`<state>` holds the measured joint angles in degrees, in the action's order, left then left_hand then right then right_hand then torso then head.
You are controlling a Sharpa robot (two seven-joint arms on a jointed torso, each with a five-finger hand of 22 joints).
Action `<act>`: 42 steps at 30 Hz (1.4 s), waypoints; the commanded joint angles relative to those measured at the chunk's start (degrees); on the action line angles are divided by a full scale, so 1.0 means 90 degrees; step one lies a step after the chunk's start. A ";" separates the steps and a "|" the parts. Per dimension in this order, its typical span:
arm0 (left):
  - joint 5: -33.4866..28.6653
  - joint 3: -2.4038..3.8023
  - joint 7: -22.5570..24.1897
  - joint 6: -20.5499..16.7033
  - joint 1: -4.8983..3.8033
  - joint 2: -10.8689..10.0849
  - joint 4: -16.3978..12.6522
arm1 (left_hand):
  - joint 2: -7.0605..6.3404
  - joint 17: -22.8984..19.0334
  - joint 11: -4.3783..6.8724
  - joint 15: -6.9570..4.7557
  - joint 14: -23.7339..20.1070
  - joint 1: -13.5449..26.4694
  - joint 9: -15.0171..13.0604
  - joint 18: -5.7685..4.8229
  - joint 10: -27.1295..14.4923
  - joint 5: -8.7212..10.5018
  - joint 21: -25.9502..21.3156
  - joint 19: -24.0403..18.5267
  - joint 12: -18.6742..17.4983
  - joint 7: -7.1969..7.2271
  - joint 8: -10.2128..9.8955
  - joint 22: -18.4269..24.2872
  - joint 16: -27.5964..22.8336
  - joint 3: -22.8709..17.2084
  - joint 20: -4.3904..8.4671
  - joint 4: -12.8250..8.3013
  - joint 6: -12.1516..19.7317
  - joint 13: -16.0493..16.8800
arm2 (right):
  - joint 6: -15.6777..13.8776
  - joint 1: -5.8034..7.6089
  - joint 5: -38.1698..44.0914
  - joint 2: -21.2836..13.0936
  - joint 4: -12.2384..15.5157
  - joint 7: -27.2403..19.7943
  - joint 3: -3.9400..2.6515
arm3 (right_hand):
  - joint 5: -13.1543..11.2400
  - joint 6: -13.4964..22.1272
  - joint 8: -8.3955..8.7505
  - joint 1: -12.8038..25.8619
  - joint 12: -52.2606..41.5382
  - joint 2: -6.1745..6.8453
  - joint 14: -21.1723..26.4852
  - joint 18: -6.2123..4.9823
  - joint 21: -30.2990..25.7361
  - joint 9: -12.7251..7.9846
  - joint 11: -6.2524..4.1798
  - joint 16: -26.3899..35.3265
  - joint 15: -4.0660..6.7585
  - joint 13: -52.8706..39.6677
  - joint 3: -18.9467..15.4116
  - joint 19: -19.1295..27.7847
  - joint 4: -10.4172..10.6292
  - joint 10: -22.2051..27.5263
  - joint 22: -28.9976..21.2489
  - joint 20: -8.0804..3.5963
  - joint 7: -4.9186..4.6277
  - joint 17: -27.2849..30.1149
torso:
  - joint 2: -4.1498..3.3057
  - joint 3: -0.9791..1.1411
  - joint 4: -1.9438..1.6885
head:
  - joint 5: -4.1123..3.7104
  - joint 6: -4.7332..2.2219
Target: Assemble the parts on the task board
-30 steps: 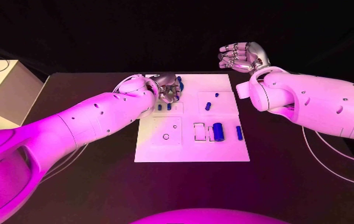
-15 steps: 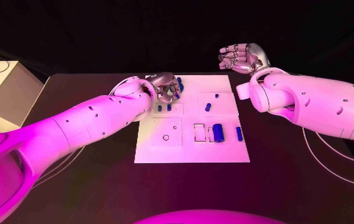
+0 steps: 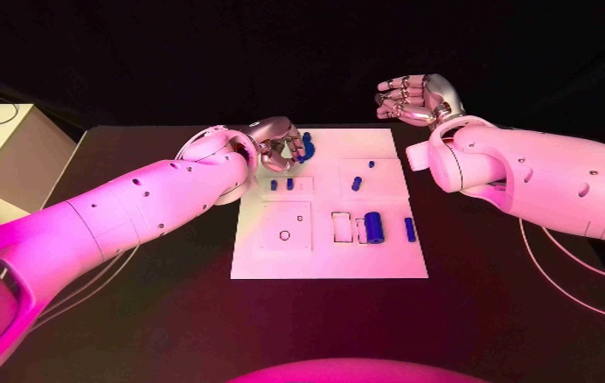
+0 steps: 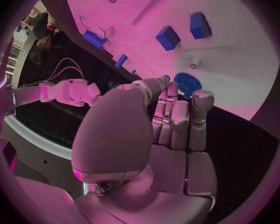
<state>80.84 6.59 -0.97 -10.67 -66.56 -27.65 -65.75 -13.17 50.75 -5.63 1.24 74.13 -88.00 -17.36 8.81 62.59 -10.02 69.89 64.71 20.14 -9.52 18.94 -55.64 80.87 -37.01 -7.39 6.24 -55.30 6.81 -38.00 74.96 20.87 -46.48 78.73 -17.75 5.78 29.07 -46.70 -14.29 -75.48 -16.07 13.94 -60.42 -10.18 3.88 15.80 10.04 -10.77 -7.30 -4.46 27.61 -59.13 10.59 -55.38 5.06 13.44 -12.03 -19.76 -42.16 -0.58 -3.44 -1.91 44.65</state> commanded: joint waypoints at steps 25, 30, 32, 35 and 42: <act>0.0670 0.0179 -0.0366 0.1187 -0.0103 -0.0458 -0.0256 | 0.0005 0.0034 0.0045 -0.0009 0.0096 0.0142 -0.0044 -0.0097 0.0173 -0.0010 0.0056 0.0074 -0.0125 0.0038 -0.0024 -0.0038 -0.0022 0.0006 0.0008 -0.0011 -0.0108 0.0028 | 0.0067 -0.0001 0.0030 -0.0051 0.0020 -0.0077 -0.0002 | 0.0031 -0.0046 0.0025 0.0021 0.0030 -0.0042 -0.0047 -0.0047 0.0001 -0.0009 0.0014 0.0021 0.0011 0.0006 0.0010 0.0009 -0.0039 -0.0043 -0.0005 0.0006 -0.0210 0.0006 | -0.0019 -0.0010 0.0002 | 0.0062 0.0005; 0.0697 0.0179 -0.0385 0.1129 -0.0104 -0.0427 -0.0244 | 0.0008 0.0032 0.0047 -0.0011 0.0100 0.0167 -0.0049 -0.0097 0.0187 -0.0003 0.0053 0.0072 -0.0146 0.0041 -0.0027 -0.0034 -0.0023 0.0013 0.0011 0.0000 -0.0115 0.0032 | 0.0060 -0.0001 0.0030 -0.0043 0.0022 -0.0084 -0.0002 | 0.0031 -0.0046 0.0025 0.0021 0.0030 -0.0042 -0.0047 -0.0047 0.0001 -0.0009 0.0014 0.0021 0.0011 0.0006 0.0010 0.0009 -0.0039 -0.0043 -0.0005 0.0006 -0.0210 0.0006 | -0.0024 -0.0004 0.0014 | 0.0079 0.0009; 0.0702 0.0179 -0.0390 0.1120 -0.0104 -0.0412 -0.0228 | 0.0008 0.0032 0.0047 -0.0011 0.0100 0.0167 -0.0049 -0.0097 0.0187 -0.0003 0.0053 0.0072 -0.0146 0.0041 -0.0027 -0.0034 -0.0023 0.0013 0.0011 0.0000 -0.0115 0.0032 | 0.0056 -0.0001 0.0030 -0.0041 0.0021 -0.0086 -0.0002 | 0.0031 -0.0046 0.0025 0.0021 0.0030 -0.0042 -0.0047 -0.0047 0.0001 -0.0009 0.0014 0.0021 0.0011 0.0006 0.0010 0.0009 -0.0039 -0.0043 -0.0005 0.0006 -0.0210 0.0006 | -0.0023 0.0000 0.0016 | 0.0081 0.0008; 0.0707 0.0178 -0.0396 0.1112 -0.0104 -0.0383 -0.0191 | 0.0007 0.0034 0.0049 -0.0012 0.0102 0.0177 -0.0051 -0.0097 0.0192 -0.0001 0.0052 0.0072 -0.0155 0.0042 -0.0029 -0.0033 -0.0023 0.0016 0.0012 0.0004 -0.0117 0.0034 | 0.0053 -0.0001 0.0030 -0.0040 0.0022 -0.0087 -0.0002 | 0.0031 -0.0046 0.0025 0.0021 0.0030 -0.0042 -0.0047 -0.0047 0.0001 -0.0009 0.0014 0.0021 0.0011 0.0006 0.0010 0.0009 -0.0039 -0.0043 -0.0005 0.0006 -0.0210 0.0006 | -0.0021 0.0000 0.0013 | 0.0080 0.0019; 0.0714 0.0177 -0.0402 0.1091 -0.0103 -0.0331 -0.0147 | 0.0007 0.0034 0.0049 -0.0012 0.0102 0.0177 -0.0051 -0.0097 0.0192 -0.0001 0.0052 0.0072 -0.0155 0.0042 -0.0029 -0.0033 -0.0023 0.0016 0.0012 0.0004 -0.0117 0.0034 | 0.0054 0.0000 0.0030 -0.0034 0.0024 -0.0089 -0.0002 | 0.0031 -0.0046 0.0025 0.0021 0.0030 -0.0042 -0.0047 -0.0047 0.0001 -0.0009 0.0014 0.0021 0.0011 0.0006 0.0010 0.0009 -0.0039 -0.0043 -0.0005 0.0006 -0.0210 0.0006 | -0.0020 -0.0002 0.0014 | 0.0076 0.0021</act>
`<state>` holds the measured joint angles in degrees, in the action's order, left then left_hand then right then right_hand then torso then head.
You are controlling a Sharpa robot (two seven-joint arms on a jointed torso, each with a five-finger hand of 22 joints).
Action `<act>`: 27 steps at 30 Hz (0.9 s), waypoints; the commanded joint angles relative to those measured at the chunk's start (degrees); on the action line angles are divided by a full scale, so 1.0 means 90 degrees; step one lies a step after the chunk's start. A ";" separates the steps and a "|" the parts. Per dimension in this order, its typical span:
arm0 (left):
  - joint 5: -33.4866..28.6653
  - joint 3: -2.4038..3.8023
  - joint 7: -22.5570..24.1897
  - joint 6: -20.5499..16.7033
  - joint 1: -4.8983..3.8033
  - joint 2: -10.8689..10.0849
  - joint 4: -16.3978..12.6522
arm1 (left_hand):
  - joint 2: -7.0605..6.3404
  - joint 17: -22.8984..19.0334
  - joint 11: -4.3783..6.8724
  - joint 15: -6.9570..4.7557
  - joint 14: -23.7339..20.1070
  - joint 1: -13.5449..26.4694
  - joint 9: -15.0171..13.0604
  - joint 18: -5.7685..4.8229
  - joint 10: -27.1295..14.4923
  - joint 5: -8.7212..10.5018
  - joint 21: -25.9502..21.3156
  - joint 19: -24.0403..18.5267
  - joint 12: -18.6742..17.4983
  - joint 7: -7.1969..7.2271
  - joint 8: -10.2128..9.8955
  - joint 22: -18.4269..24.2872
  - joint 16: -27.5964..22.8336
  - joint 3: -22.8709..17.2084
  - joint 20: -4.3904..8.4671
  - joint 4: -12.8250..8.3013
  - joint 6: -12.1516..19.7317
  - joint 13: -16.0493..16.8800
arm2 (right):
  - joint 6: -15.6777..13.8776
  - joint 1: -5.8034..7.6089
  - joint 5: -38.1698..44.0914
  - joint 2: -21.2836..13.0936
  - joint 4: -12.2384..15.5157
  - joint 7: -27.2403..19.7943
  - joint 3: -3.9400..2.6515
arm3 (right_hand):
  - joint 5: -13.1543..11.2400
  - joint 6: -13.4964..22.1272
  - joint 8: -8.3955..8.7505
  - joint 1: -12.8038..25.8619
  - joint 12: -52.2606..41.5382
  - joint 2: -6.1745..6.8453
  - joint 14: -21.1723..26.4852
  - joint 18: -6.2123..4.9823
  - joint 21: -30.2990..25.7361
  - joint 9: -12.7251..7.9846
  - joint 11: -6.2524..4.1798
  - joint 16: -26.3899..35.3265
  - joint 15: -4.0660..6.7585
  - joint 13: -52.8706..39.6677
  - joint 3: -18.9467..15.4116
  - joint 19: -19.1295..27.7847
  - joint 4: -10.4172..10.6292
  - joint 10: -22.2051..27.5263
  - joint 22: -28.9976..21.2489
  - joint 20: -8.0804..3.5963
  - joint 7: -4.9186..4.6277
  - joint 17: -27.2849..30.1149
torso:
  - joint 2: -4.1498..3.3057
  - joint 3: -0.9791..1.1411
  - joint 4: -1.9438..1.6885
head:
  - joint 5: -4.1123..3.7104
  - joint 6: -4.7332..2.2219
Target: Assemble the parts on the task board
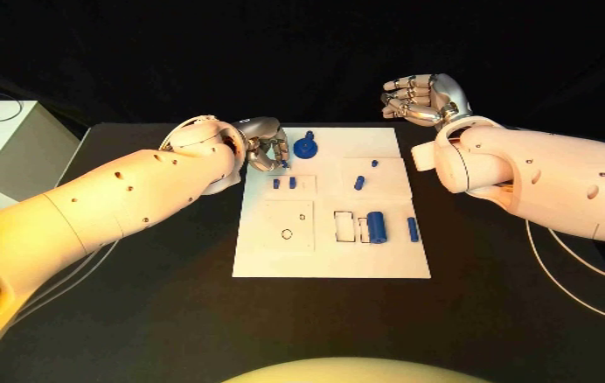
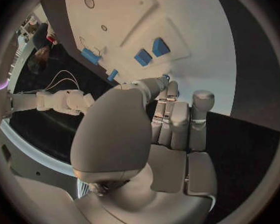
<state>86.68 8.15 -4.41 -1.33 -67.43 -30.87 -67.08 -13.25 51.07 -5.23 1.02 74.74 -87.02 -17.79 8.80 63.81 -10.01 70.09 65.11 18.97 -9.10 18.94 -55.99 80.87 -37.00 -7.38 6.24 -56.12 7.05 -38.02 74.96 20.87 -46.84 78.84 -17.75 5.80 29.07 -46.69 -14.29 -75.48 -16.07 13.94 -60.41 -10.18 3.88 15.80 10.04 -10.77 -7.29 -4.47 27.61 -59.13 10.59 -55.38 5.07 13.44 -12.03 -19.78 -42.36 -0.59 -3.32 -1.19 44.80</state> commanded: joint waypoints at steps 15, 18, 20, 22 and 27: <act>0.0063 0.0001 -0.0034 0.0071 -0.0003 0.0192 0.0163 | 0.0019 0.0011 0.0007 0.0010 0.0041 0.0077 -0.0006 -0.0094 0.0064 0.0000 0.0022 0.0021 -0.0042 -0.0001 -0.0033 0.0016 -0.0021 0.0016 0.0013 0.0006 -0.0027 0.0010 | 0.0063 -0.0001 0.0031 0.0018 0.0011 -0.0092 -0.0003 | 0.0031 -0.0046 0.0025 0.0021 0.0030 -0.0042 -0.0048 -0.0046 0.0001 -0.0009 0.0014 0.0021 0.0010 0.0007 0.0010 0.0009 -0.0039 -0.0042 -0.0006 0.0006 -0.0210 0.0008 | 0.0004 0.0003 0.0003 | -0.0005 0.0003; 0.0073 0.0001 -0.0058 0.0112 -0.0003 0.0211 0.0181 | 0.0021 0.0012 0.0007 0.0010 0.0041 0.0079 -0.0007 -0.0094 0.0066 0.0000 0.0022 0.0021 -0.0048 -0.0001 -0.0035 0.0016 -0.0022 0.0015 0.0014 0.0007 -0.0026 0.0011 | 0.0063 -0.0001 0.0031 0.0019 0.0013 -0.0092 -0.0003 | 0.0031 -0.0046 0.0025 0.0021 0.0030 -0.0042 -0.0048 -0.0046 0.0001 -0.0009 0.0014 0.0021 0.0010 0.0007 0.0010 0.0009 -0.0039 -0.0042 -0.0006 0.0006 -0.0210 0.0008 | 0.0003 0.0003 0.0002 | -0.0006 0.0004; 0.0081 0.0000 -0.0078 0.0149 -0.0002 0.0222 0.0193 | 0.0026 0.0005 0.0008 0.0009 0.0039 0.0078 -0.0007 -0.0093 0.0068 -0.0001 0.0021 0.0020 -0.0053 -0.0001 -0.0037 0.0018 -0.0024 0.0012 0.0015 0.0006 -0.0026 0.0012 | 0.0063 -0.0001 0.0031 0.0019 0.0014 -0.0092 -0.0003 | 0.0031 -0.0046 0.0025 0.0021 0.0030 -0.0042 -0.0048 -0.0046 0.0001 -0.0009 0.0014 0.0021 0.0010 0.0007 0.0010 0.0009 -0.0039 -0.0042 -0.0006 0.0006 -0.0210 0.0008 | 0.0007 0.0005 0.0000 | -0.0011 0.0011; 0.0087 -0.0002 -0.0095 0.0189 -0.0002 0.0231 0.0205 | 0.0027 -0.0011 0.0008 0.0009 0.0033 0.0078 -0.0008 -0.0094 0.0069 -0.0002 0.0022 0.0023 -0.0055 0.0000 -0.0038 0.0015 -0.0028 0.0010 0.0016 0.0006 -0.0026 0.0012 | 0.0063 -0.0001 0.0031 0.0018 0.0014 -0.0092 -0.0003 | 0.0031 -0.0046 0.0025 0.0021 0.0030 -0.0042 -0.0048 -0.0046 0.0001 -0.0009 0.0014 0.0021 0.0010 0.0007 0.0010 0.0009 -0.0039 -0.0042 -0.0006 0.0006 -0.0210 0.0008 | 0.0008 0.0006 0.0001 | -0.0011 0.0013; 0.0095 -0.0006 -0.0126 0.0255 -0.0001 0.0255 0.0237 | 0.0029 -0.0013 0.0008 0.0008 0.0032 0.0077 -0.0008 -0.0092 0.0070 -0.0002 0.0017 0.0017 -0.0059 0.0001 -0.0039 0.0023 -0.0029 0.0008 0.0016 0.0004 -0.0025 0.0013 | 0.0064 -0.0001 0.0031 0.0015 0.0017 -0.0092 -0.0003 | 0.0031 -0.0046 0.0025 0.0021 0.0030 -0.0042 -0.0048 -0.0046 0.0001 -0.0009 0.0014 0.0021 0.0010 0.0007 0.0010 0.0009 -0.0039 -0.0042 -0.0006 0.0006 -0.0210 0.0008 | 0.0003 0.0004 0.0001 | -0.0017 0.0026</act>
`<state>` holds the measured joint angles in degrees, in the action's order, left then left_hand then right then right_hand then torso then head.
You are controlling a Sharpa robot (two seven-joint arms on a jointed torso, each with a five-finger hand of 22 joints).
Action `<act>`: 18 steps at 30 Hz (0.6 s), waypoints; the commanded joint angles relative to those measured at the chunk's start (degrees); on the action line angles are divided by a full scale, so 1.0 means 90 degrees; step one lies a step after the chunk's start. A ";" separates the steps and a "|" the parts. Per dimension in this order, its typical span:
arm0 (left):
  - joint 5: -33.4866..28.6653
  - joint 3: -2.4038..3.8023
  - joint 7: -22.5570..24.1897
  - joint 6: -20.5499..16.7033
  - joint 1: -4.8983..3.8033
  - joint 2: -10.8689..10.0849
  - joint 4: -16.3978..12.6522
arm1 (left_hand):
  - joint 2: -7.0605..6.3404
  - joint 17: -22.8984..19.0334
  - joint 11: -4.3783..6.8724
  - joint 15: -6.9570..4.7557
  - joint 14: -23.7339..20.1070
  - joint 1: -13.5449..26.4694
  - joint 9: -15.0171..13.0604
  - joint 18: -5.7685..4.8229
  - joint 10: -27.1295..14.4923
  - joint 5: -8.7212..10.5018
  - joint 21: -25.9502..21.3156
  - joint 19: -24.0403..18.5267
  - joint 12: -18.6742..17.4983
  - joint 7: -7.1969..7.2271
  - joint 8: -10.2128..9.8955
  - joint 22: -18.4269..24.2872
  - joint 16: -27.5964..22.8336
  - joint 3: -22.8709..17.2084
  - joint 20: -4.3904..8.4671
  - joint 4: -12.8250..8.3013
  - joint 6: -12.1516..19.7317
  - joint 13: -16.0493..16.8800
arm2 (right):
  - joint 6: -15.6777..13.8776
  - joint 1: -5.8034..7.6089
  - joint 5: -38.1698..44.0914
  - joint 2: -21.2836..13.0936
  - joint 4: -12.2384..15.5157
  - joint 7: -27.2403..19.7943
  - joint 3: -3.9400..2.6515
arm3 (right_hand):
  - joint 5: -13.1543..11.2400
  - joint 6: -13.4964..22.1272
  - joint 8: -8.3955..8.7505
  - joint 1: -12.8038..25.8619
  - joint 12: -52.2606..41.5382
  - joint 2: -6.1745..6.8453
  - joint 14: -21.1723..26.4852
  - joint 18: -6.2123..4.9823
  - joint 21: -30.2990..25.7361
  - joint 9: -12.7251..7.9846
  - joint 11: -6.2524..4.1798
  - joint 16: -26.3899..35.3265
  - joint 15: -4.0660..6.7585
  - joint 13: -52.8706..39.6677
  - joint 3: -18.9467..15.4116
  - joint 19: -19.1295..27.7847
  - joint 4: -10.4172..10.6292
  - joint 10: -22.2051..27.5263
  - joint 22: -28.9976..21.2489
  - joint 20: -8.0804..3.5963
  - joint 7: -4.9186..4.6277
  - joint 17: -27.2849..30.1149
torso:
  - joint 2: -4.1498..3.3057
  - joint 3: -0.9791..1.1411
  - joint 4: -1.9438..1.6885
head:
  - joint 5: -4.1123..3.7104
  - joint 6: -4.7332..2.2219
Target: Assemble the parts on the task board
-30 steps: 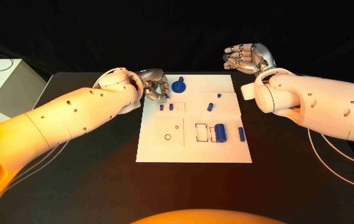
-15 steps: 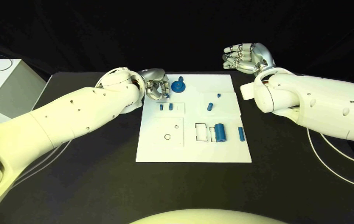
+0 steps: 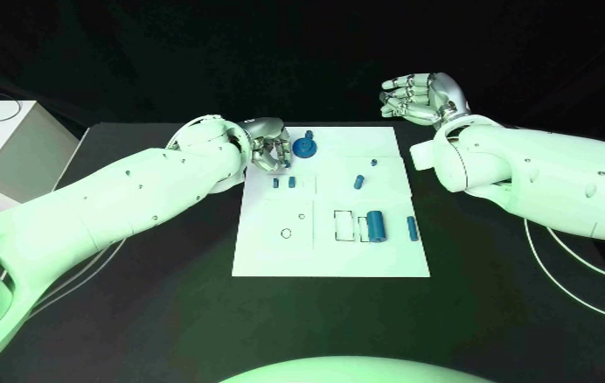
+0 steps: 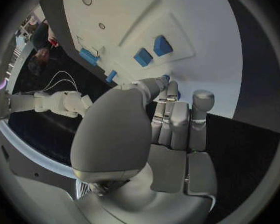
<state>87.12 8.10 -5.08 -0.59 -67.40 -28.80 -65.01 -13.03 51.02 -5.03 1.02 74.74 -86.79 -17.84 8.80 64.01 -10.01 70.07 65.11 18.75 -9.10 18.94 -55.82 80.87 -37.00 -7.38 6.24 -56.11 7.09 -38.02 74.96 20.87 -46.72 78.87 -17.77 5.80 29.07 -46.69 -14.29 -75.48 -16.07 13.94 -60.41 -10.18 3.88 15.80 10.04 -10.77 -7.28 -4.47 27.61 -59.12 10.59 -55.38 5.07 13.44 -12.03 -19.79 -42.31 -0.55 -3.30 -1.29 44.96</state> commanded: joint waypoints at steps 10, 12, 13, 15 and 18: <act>0.0087 -0.0008 -0.0118 0.0225 -0.0003 0.0027 0.0026 | 0.0011 -0.0022 -0.0012 0.0006 0.0027 0.0046 -0.0005 -0.0091 0.0052 -0.0004 0.0017 0.0014 -0.0047 0.0002 -0.0043 0.0011 -0.0034 0.0001 0.0019 -0.0002 -0.0025 0.0010 | 0.0064 -0.0001 0.0031 -0.0006 0.0021 -0.0089 -0.0003 | 0.0037 -0.0062 0.0030 0.0044 0.0027 -0.0034 -0.0073 -0.0047 0.0005 -0.0014 0.0009 0.0048 0.0014 0.0047 0.0025 -0.0001 -0.0061 -0.0055 -0.0043 0.0004 -0.0205 0.0025 | 0.0000 -0.0003 -0.0001 | -0.0012 0.0036; 0.0088 -0.0009 -0.0120 0.0219 -0.0003 0.0029 0.0027 | 0.0011 -0.0022 -0.0012 0.0006 0.0027 0.0046 -0.0005 -0.0091 0.0052 -0.0004 0.0017 0.0014 -0.0047 0.0002 -0.0043 0.0011 -0.0034 0.0001 0.0019 -0.0002 -0.0025 0.0010 | 0.0064 -0.0001 0.0031 -0.0006 0.0022 -0.0090 -0.0003 | 0.0037 -0.0062 0.0030 0.0044 0.0027 -0.0034 -0.0073 -0.0047 0.0005 -0.0014 0.0009 0.0048 0.0014 0.0047 0.0025 -0.0001 -0.0061 -0.0055 -0.0043 0.0004 -0.0205 0.0025 | 0.0000 -0.0005 -0.0007 | -0.0018 0.0040; 0.0088 -0.0009 -0.0119 0.0217 -0.0003 0.0033 0.0027 | 0.0011 -0.0022 -0.0012 0.0006 0.0027 0.0046 -0.0005 -0.0091 0.0052 -0.0004 0.0017 0.0014 -0.0047 0.0002 -0.0043 0.0011 -0.0034 0.0001 0.0019 -0.0002 -0.0025 0.0010 | 0.0064 -0.0001 0.0031 -0.0005 0.0022 -0.0090 -0.0003 | 0.0037 -0.0062 0.0030 0.0044 0.0027 -0.0034 -0.0073 -0.0047 0.0005 -0.0014 0.0009 0.0048 0.0014 0.0047 0.0025 -0.0001 -0.0061 -0.0055 -0.0043 0.0004 -0.0205 0.0025 | 0.0001 -0.0006 -0.0011 | -0.0022 0.0038; 0.0086 -0.0009 -0.0118 0.0215 -0.0003 0.0037 0.0028 | 0.0011 -0.0022 -0.0012 0.0006 0.0027 0.0046 -0.0005 -0.0091 0.0052 -0.0004 0.0017 0.0014 -0.0047 0.0002 -0.0043 0.0011 -0.0034 0.0001 0.0019 -0.0002 -0.0025 0.0010 | 0.0065 -0.0001 0.0031 -0.0003 0.0022 -0.0091 -0.0003 | 0.0037 -0.0062 0.0030 0.0044 0.0027 -0.0034 -0.0073 -0.0047 0.0005 -0.0014 0.0009 0.0048 0.0014 0.0047 0.0025 -0.0001 -0.0061 -0.0055 -0.0043 0.0004 -0.0205 0.0025 | 0.0004 -0.0006 -0.0011 | -0.0023 0.0039; 0.0072 -0.0010 -0.0108 0.0201 -0.0003 0.0051 0.0034 | 0.0011 -0.0022 -0.0012 0.0006 0.0027 0.0046 -0.0005 -0.0091 0.0052 -0.0004 0.0017 0.0014 -0.0047 0.0002 -0.0043 0.0011 -0.0034 0.0001 0.0019 -0.0002 -0.0025 0.0010 | 0.0067 -0.0001 0.0031 0.0000 0.0023 -0.0092 -0.0003 | 0.0037 -0.0062 0.0030 0.0044 0.0027 -0.0034 -0.0073 -0.0047 0.0005 -0.0014 0.0009 0.0048 0.0014 0.0047 0.0025 -0.0001 -0.0061 -0.0055 -0.0043 0.0004 -0.0205 0.0025 | 0.0006 -0.0004 -0.0006 | -0.0019 0.0041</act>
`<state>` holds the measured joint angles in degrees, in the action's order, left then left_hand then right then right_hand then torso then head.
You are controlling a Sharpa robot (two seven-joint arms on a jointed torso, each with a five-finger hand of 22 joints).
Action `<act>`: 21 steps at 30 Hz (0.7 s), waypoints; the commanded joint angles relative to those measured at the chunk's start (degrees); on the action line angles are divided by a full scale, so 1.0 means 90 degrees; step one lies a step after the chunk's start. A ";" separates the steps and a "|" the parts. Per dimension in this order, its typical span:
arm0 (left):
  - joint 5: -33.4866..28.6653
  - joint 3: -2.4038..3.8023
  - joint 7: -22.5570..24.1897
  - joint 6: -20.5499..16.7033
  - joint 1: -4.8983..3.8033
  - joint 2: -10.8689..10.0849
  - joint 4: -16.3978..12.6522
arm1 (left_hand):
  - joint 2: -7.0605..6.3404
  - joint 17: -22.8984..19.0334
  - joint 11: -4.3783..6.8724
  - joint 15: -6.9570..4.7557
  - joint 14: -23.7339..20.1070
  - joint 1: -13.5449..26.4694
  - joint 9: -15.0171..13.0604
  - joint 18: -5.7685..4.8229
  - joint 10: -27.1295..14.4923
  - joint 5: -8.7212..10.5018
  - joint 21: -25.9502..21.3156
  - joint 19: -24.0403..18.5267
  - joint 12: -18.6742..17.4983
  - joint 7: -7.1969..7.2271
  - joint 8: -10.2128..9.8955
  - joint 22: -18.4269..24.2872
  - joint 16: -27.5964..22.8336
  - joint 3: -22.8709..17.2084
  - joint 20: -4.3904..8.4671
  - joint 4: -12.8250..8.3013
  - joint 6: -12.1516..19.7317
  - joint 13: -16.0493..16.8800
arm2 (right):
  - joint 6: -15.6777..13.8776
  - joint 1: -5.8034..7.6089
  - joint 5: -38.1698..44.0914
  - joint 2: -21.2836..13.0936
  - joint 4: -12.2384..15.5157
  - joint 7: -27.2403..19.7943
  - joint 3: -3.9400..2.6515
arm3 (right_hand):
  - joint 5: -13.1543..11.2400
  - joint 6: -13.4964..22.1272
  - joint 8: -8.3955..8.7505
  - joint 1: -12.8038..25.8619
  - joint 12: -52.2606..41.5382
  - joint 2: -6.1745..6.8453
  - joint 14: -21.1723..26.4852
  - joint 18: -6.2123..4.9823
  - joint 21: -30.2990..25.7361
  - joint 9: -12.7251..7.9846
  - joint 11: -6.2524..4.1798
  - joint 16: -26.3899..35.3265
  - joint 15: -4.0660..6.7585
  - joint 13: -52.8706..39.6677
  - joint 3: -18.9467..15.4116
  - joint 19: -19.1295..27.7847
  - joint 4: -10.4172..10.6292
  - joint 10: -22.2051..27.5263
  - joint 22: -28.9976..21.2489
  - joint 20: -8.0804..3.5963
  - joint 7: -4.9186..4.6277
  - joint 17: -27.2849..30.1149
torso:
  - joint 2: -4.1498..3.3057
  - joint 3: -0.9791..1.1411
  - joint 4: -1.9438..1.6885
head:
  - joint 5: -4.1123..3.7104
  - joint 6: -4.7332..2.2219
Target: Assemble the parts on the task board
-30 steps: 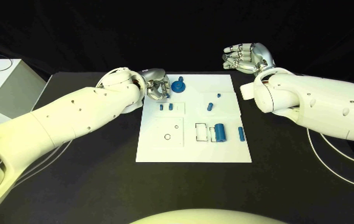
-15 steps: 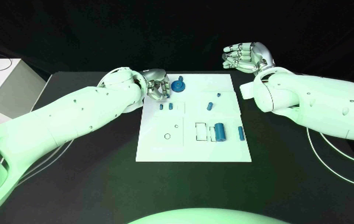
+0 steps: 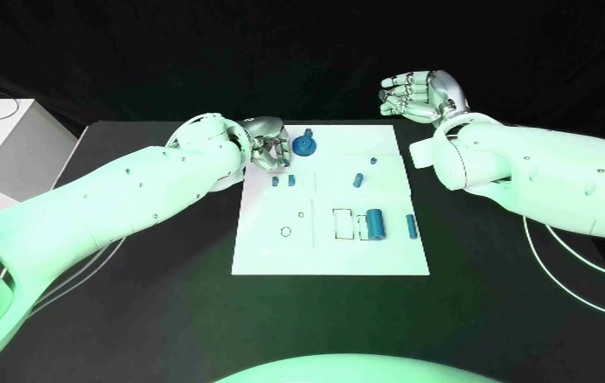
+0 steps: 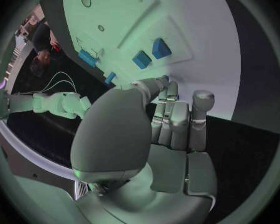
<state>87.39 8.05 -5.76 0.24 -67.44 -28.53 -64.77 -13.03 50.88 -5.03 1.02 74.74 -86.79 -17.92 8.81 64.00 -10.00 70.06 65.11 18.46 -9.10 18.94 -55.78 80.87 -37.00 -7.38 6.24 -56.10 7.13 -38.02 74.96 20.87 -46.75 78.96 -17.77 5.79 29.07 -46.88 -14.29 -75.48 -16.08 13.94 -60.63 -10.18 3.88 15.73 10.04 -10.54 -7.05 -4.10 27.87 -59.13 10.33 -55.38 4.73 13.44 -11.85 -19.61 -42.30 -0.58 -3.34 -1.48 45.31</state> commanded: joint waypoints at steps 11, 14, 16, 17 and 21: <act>-0.0022 -0.0061 0.0032 0.0061 0.0009 0.0109 0.0061 | 0.0018 0.0013 -0.0012 0.0005 0.0034 0.0047 0.0000 -0.0090 0.0059 -0.0004 0.0012 0.0009 -0.0029 0.0001 -0.0047 0.0015 -0.0032 -0.0004 0.0022 -0.0005 -0.0027 0.0010 | 0.0076 -0.0001 0.0031 0.0007 0.0012 -0.0088 -0.0003 | 0.0038 -0.0044 0.0032 0.0050 0.0027 -0.0035 -0.0052 -0.0047 0.0006 -0.0007 0.0009 0.0028 -0.0012 0.0012 0.0000 -0.0003 -0.0035 -0.0058 -0.0013 0.0003 -0.0226 0.0009 | -0.0017 0.0001 0.0014 | -0.0007 0.0008; -0.0042 -0.0079 0.0049 0.0052 0.0011 0.0124 0.0059 | 0.0019 0.0019 -0.0015 0.0006 0.0036 0.0056 -0.0001 -0.0086 0.0056 -0.0002 0.0001 -0.0003 -0.0042 -0.0003 -0.0054 0.0033 -0.0032 -0.0003 0.0024 -0.0001 -0.0023 0.0011 | 0.0078 -0.0001 0.0031 0.0006 0.0011 -0.0086 -0.0003 | 0.0038 -0.0044 0.0032 0.0050 0.0027 -0.0035 -0.0052 -0.0047 0.0006 -0.0007 0.0009 0.0028 -0.0012 0.0012 0.0000 -0.0003 -0.0035 -0.0058 -0.0013 0.0003 -0.0226 0.0009 | -0.0009 0.0003 0.0008 | -0.0015 0.0020; -0.0045 -0.0088 0.0048 0.0068 0.0011 0.0129 0.0053 | 0.0019 0.0019 -0.0015 0.0006 0.0036 0.0056 -0.0001 -0.0086 0.0056 -0.0002 0.0001 -0.0003 -0.0042 -0.0003 -0.0054 0.0033 -0.0032 -0.0003 0.0024 -0.0001 -0.0023 0.0011 | 0.0080 -0.0001 0.0031 0.0006 0.0011 -0.0085 -0.0003 | 0.0038 -0.0044 0.0032 0.0050 0.0027 -0.0035 -0.0052 -0.0047 0.0006 -0.0007 0.0009 0.0028 -0.0012 0.0012 0.0000 -0.0003 -0.0035 -0.0058 -0.0013 0.0003 -0.0226 0.0009 | -0.0003 0.0003 0.0003 | -0.0020 0.0029; -0.0042 -0.0091 0.0043 0.0084 0.0012 0.0130 0.0050 | 0.0019 0.0019 -0.0015 0.0006 0.0036 0.0056 -0.0001 -0.0086 0.0056 -0.0002 0.0001 -0.0003 -0.0042 -0.0003 -0.0054 0.0033 -0.0032 -0.0003 0.0024 -0.0001 -0.0023 0.0011 | 0.0082 -0.0001 0.0031 0.0007 0.0011 -0.0084 -0.0003 | 0.0038 -0.0044 0.0032 0.0050 0.0027 -0.0035 -0.0052 -0.0047 0.0006 -0.0007 0.0009 0.0028 -0.0012 0.0012 0.0000 -0.0003 -0.0035 -0.0058 -0.0013 0.0003 -0.0226 0.0009 | -0.0001 0.0004 0.0001 | -0.0023 0.0032; -0.0029 -0.0101 0.0007 0.0164 0.0012 0.0127 0.0044 | 0.0024 0.0058 -0.0017 0.0007 0.0051 0.0067 -0.0002 -0.0088 0.0057 -0.0001 0.0001 -0.0002 -0.0055 -0.0004 -0.0059 0.0032 -0.0024 -0.0004 0.0023 0.0004 -0.0020 0.0013 | 0.0086 -0.0001 0.0031 0.0001 0.0018 -0.0083 -0.0003 | 0.0038 -0.0044 0.0032 0.0050 0.0027 -0.0035 -0.0052 -0.0047 0.0006 -0.0007 0.0009 0.0028 -0.0012 0.0012 0.0000 -0.0003 -0.0035 -0.0058 -0.0013 0.0003 -0.0226 0.0009 | 0.0002 0.0005 -0.0006 | -0.0025 0.0037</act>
<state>87.31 7.38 -5.76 0.09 -67.60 -27.64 -64.18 -13.02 51.29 -5.24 1.03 74.74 -86.78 -17.87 8.81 64.20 -10.01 70.06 65.11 18.18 -9.10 18.61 -55.54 80.87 -37.00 -7.38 6.25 -56.09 7.17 -38.01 74.96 20.87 -46.73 78.97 -17.78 5.80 29.07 -46.88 -14.29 -75.48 -16.07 13.94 -60.62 -10.18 3.88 15.73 10.24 -10.55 -7.06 -4.04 27.86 -59.13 10.35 -55.58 4.67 13.44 -11.85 -19.61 -42.35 -0.54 -3.32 -1.68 45.59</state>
